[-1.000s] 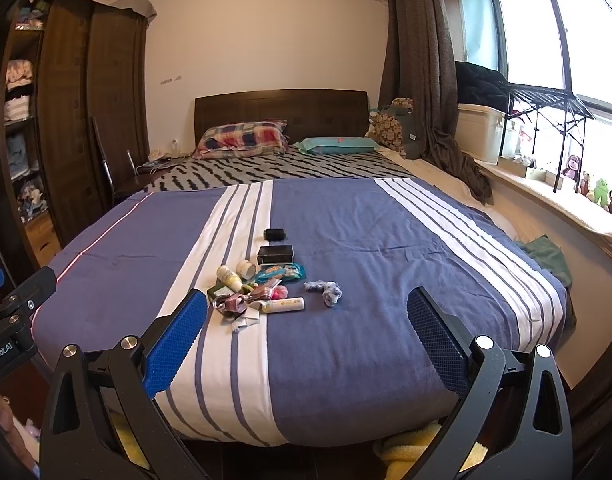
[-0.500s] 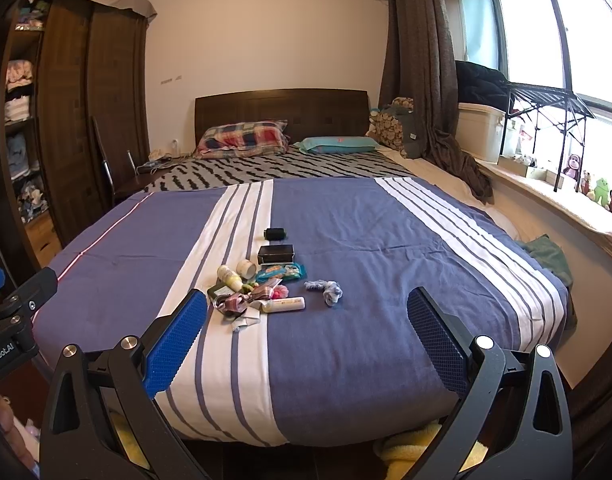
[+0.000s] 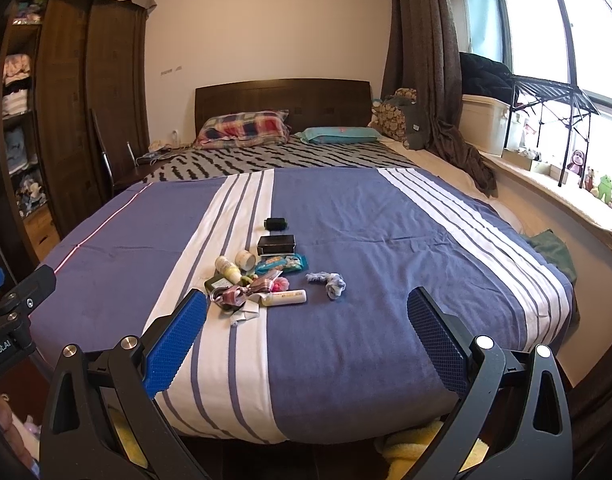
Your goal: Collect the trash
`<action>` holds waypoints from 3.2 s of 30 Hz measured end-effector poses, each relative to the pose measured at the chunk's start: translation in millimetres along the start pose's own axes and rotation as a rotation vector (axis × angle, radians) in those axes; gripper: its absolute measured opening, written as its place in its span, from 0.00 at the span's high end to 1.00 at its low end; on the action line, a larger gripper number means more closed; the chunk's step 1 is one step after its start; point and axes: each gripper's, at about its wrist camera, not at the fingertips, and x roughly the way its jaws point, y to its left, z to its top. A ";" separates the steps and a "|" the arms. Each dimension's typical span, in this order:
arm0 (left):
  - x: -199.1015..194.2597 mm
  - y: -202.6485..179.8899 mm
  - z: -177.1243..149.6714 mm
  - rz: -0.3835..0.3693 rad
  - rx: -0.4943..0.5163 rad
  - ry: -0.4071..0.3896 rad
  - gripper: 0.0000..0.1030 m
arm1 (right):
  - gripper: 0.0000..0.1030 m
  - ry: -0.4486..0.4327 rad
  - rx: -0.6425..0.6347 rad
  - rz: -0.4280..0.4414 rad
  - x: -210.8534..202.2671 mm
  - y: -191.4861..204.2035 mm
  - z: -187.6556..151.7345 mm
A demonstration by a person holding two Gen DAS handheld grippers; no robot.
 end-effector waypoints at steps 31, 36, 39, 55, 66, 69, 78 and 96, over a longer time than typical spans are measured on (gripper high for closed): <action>171.3 15.3 -54.0 0.000 0.026 0.274 0.11 | 0.06 0.177 0.033 0.081 154.0 -16.3 -50.7; 197.0 9.5 -65.2 -0.020 0.047 0.315 0.15 | 0.19 0.205 -0.005 0.115 196.2 -3.0 -58.1; 211.1 7.3 -68.9 -0.038 0.048 0.333 0.18 | 0.23 0.246 -0.001 0.141 216.3 -0.4 -59.5; 260.3 -19.5 -62.3 -0.132 0.064 0.364 0.20 | 0.33 0.266 -0.030 0.136 242.4 12.7 -53.1; 297.8 -42.0 -50.3 -0.167 0.083 0.387 0.37 | 0.33 0.271 -0.016 0.113 234.6 -11.9 -53.0; 302.1 -41.6 -47.3 -0.167 0.084 0.386 0.46 | 0.33 0.269 -0.021 0.104 231.2 -14.1 -54.2; 298.8 -33.8 -49.8 -0.164 0.076 0.385 0.68 | 0.33 0.273 -0.041 0.087 219.8 -16.0 -60.2; 218.7 -18.1 -84.0 -0.171 0.081 0.386 0.69 | 0.33 0.289 -0.051 0.086 173.5 -20.0 -80.8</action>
